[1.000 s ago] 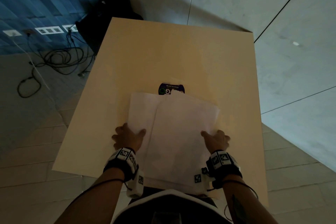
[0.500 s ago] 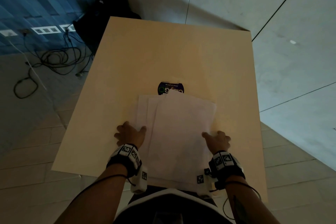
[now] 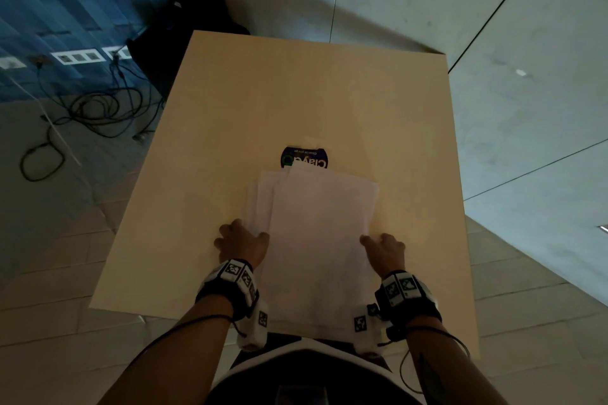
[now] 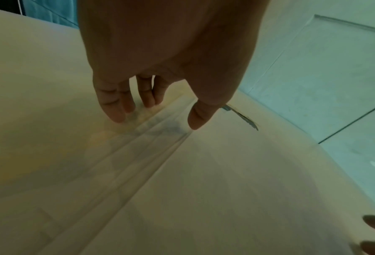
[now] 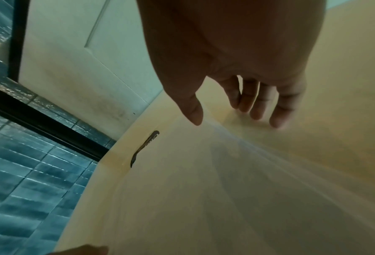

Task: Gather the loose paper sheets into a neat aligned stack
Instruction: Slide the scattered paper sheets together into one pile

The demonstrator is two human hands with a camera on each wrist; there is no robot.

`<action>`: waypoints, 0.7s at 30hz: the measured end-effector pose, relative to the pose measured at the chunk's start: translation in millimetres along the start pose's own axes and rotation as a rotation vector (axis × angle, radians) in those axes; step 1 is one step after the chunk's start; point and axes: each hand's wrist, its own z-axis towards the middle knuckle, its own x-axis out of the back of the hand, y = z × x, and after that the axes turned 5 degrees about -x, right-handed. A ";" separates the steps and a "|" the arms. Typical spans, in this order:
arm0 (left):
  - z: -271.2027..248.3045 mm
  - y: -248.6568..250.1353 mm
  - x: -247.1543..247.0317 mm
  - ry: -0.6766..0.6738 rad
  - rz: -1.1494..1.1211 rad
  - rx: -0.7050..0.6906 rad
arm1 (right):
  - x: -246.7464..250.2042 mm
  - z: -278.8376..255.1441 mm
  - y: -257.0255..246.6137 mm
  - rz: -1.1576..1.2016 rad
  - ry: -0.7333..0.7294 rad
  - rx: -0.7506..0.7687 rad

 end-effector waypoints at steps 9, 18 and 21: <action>-16.2 16.9 -14.3 -0.107 -0.004 -0.075 | -15.0 -7.5 -2.6 0.020 -0.080 0.046; -21.9 24.0 -25.2 -0.123 0.032 -0.076 | -23.7 -5.6 1.3 0.027 -0.090 0.074; -15.9 23.1 -18.8 -0.155 -0.004 -0.068 | -14.0 -2.2 -2.9 0.167 -0.108 0.059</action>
